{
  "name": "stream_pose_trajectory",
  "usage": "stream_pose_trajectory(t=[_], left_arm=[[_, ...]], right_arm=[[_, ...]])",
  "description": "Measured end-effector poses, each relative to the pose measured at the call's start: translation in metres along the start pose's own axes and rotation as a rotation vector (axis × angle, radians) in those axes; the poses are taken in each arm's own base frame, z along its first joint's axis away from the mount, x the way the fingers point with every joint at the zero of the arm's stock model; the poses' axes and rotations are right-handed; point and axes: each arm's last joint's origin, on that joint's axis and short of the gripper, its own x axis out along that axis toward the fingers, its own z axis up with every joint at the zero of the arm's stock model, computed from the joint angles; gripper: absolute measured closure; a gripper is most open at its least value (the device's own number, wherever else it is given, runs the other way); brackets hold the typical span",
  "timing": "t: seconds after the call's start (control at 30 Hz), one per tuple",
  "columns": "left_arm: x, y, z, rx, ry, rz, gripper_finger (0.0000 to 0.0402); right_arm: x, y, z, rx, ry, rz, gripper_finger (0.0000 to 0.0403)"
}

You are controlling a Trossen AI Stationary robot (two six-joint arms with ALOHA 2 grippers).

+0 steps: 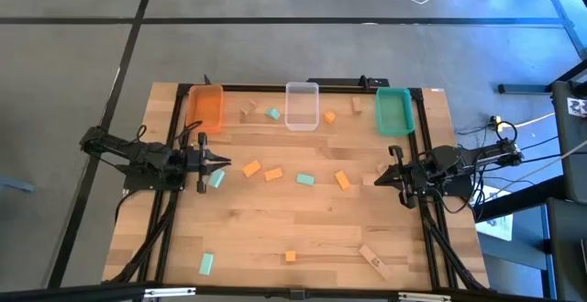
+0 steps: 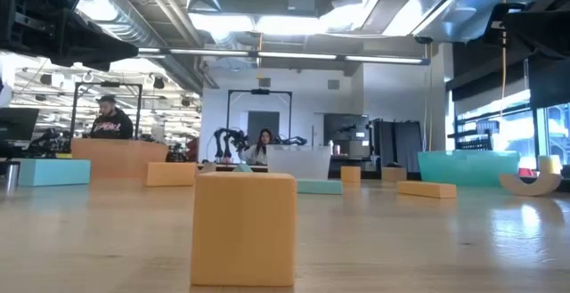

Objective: Sort & place blocks by color
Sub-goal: Put the brown block into the blue bin

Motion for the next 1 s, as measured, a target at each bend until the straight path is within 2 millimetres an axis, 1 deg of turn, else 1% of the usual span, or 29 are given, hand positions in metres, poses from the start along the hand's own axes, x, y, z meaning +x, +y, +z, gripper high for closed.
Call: stream_pose_trajectory(t=[0.07,0.23,0.27,0.4,0.53,0.6,0.67,0.77,0.87,1.0], left_arm=[[0.0,0.0,0.0,0.0,0.0,0.0,0.0376],[0.0,0.0,0.0,0.0,0.0,0.0,0.0376],[0.0,0.0,0.0,0.0,0.0,0.0,0.0376],[0.0,0.0,0.0,0.0,0.0,0.0,0.0376],[0.0,0.0,0.0,0.0,0.0,0.0,0.0376],[0.0,0.0,0.0,0.0,0.0,0.0,0.0376],[0.0,0.0,0.0,0.0,0.0,0.0,0.0376],[0.0,0.0,0.0,0.0,0.0,0.0,0.0376],[0.0,0.0,0.0,0.0,0.0,0.0,0.0376],[0.0,0.001,0.0,0.116,0.004,0.027,0.0376]], right_arm=[[0.0,0.0,0.0,0.032,0.0,0.0,0.0389],[0.0,0.0,0.0,0.358,-0.001,0.0,0.0389],[0.0,0.0,0.0,0.4,-0.001,0.0,0.0389],[0.0,0.0,0.0,0.467,-0.006,-0.002,0.039],[0.0,0.0,0.001,0.471,-0.007,-0.004,0.0399],[0.0,-0.001,0.0,0.491,0.002,-0.037,0.04],[-0.001,-0.004,0.0,0.553,0.023,-0.107,0.0401],[-0.004,-0.011,0.009,0.631,0.072,-0.19,0.0401],[-0.009,-0.02,0.023,0.717,0.143,-0.253,0.0402],[-0.012,-0.036,0.05,0.754,0.235,-0.326,0.0402]])
